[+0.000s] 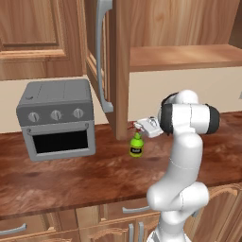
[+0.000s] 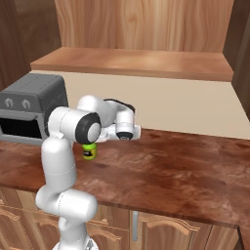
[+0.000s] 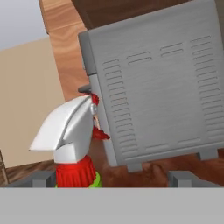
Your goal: Move the cutting board and knife to the sink. Then move spray from the cabinet to the counter.
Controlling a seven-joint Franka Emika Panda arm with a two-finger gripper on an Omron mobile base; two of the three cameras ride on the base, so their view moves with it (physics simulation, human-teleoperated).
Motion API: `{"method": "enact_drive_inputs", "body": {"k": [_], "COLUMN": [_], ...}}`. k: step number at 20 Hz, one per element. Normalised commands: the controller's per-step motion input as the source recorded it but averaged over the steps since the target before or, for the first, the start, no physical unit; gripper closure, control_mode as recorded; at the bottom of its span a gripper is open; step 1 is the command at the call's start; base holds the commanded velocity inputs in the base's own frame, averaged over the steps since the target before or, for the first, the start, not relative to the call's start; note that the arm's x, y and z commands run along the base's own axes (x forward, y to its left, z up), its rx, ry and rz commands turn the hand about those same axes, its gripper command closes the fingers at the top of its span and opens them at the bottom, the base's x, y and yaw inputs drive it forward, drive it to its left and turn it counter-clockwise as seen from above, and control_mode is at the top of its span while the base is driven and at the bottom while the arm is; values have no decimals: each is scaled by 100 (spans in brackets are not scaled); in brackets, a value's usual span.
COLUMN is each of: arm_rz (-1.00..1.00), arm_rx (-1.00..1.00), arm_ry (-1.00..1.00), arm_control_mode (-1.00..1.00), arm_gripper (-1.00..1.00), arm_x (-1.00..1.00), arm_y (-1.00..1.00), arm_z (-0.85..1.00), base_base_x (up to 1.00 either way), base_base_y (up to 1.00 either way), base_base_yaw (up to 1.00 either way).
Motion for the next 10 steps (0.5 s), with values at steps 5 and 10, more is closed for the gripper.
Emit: {"method": "enact_drive_inputs", "body": {"k": [5,10], "arm_rz": [0,0], "arm_rx": [0,-1], "arm_ry": [0,0], "arm_control_mode": [-100,-100], "arm_gripper": [-100,-100], "arm_x": [-4,-23], "arm_y": [-21,-7], "arm_z": [0,0], "base_base_x": [0,0], "base_base_y": [0,0], "base_base_yaw": [0,0]}}
